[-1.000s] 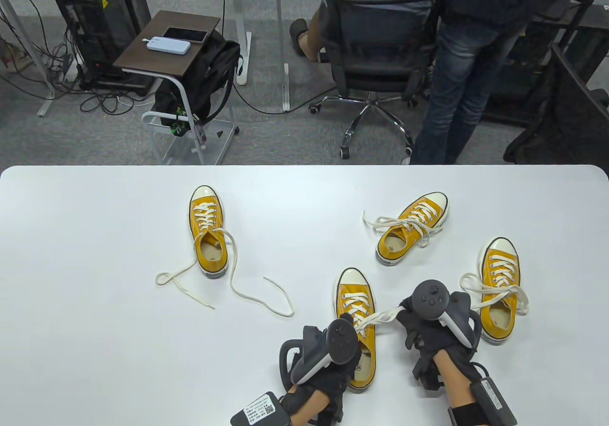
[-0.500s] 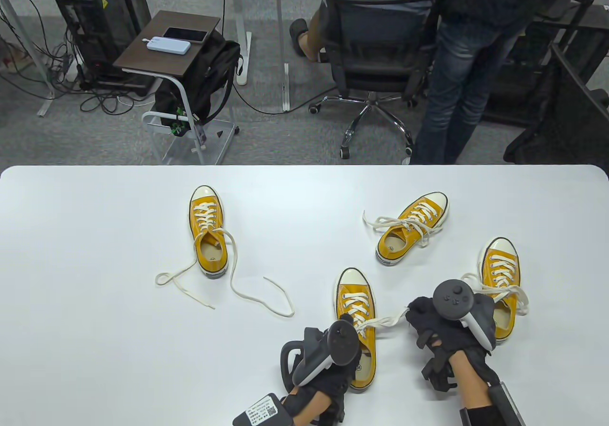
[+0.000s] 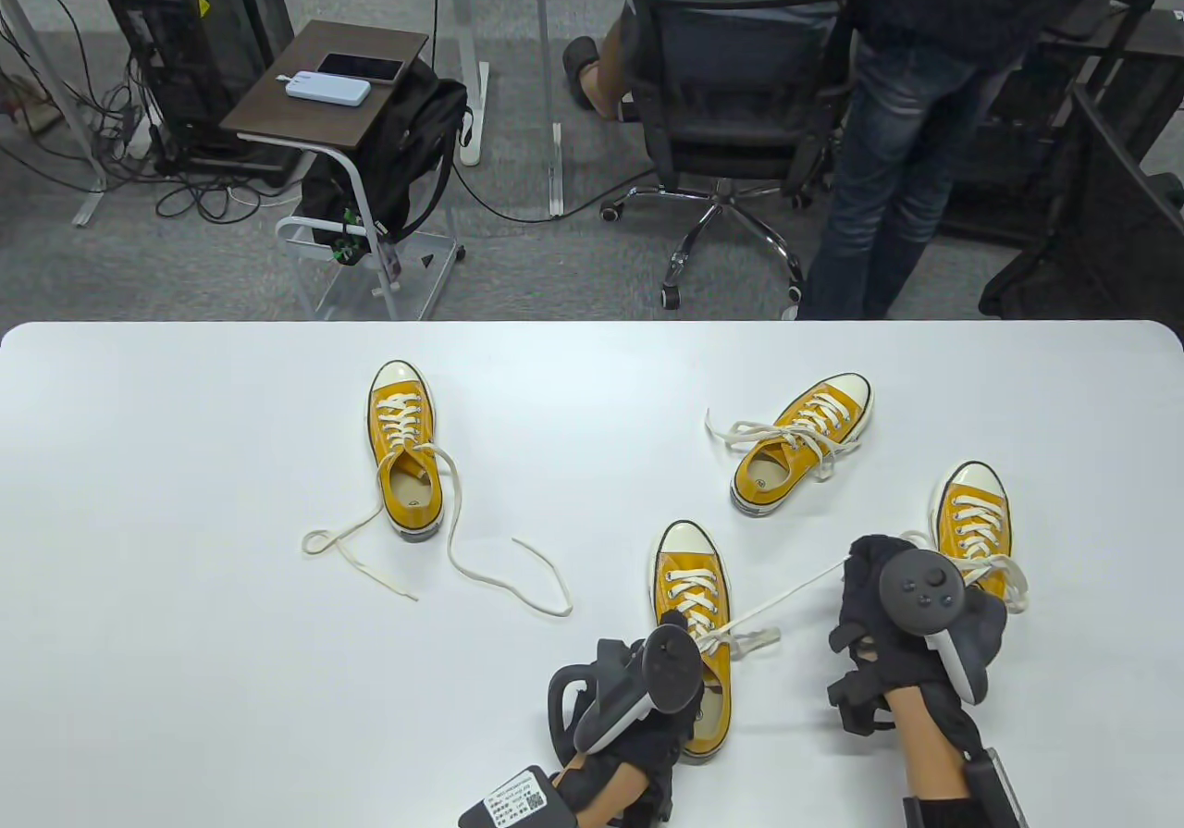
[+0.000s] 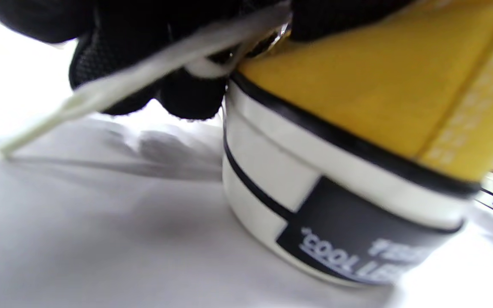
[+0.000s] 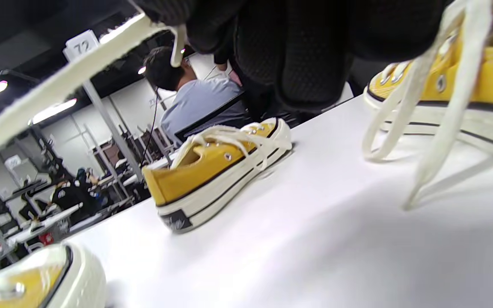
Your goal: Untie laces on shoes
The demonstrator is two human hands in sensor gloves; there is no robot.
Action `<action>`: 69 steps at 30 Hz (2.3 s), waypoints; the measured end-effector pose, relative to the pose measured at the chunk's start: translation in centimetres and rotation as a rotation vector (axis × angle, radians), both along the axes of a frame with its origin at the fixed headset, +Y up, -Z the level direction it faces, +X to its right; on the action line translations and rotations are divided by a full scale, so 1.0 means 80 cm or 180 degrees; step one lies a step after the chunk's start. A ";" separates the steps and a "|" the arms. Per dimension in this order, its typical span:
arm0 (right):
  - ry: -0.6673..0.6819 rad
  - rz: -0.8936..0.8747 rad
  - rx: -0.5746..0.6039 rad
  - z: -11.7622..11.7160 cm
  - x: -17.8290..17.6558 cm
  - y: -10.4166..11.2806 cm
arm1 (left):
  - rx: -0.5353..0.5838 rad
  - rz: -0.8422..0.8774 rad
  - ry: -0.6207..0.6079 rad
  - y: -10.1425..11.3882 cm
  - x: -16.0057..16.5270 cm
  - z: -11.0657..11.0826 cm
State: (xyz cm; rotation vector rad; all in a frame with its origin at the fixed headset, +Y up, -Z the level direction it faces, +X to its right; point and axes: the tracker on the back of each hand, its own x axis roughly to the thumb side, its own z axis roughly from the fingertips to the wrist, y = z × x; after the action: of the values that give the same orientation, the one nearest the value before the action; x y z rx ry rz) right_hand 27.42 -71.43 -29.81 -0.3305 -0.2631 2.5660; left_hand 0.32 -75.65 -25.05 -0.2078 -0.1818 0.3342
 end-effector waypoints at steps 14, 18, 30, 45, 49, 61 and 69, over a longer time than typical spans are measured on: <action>-0.0965 -0.1177 0.0870 0.043 0.111 0.039 | -0.0006 0.0065 0.0010 -0.002 -0.001 -0.001; -0.1136 -0.1476 0.1023 0.050 0.130 0.036 | -0.0004 0.0074 0.0008 -0.003 -0.001 -0.001; -0.1489 -0.1787 0.1609 0.083 0.157 0.055 | 0.0008 0.0090 -0.0005 -0.004 -0.001 -0.001; -0.1132 -0.1820 0.1693 0.091 0.157 0.067 | 0.0015 0.0125 0.0009 -0.005 -0.002 -0.001; -0.0520 -0.1399 0.1152 0.059 0.116 0.061 | 0.0019 0.0136 0.0007 -0.005 -0.003 -0.002; 0.0627 0.0004 -0.0841 -0.008 0.007 -0.016 | 0.0059 0.0185 -0.0034 -0.006 -0.004 -0.003; 0.0470 0.0038 -0.0652 -0.003 0.007 -0.009 | 0.0010 0.0224 -0.0061 -0.006 -0.006 -0.004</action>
State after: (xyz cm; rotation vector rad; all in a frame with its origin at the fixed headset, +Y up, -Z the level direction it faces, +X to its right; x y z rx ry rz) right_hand 27.95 -72.15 -30.02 -0.2126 0.0527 2.6185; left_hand -0.20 -76.11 -25.34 -0.2019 -0.2089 0.4020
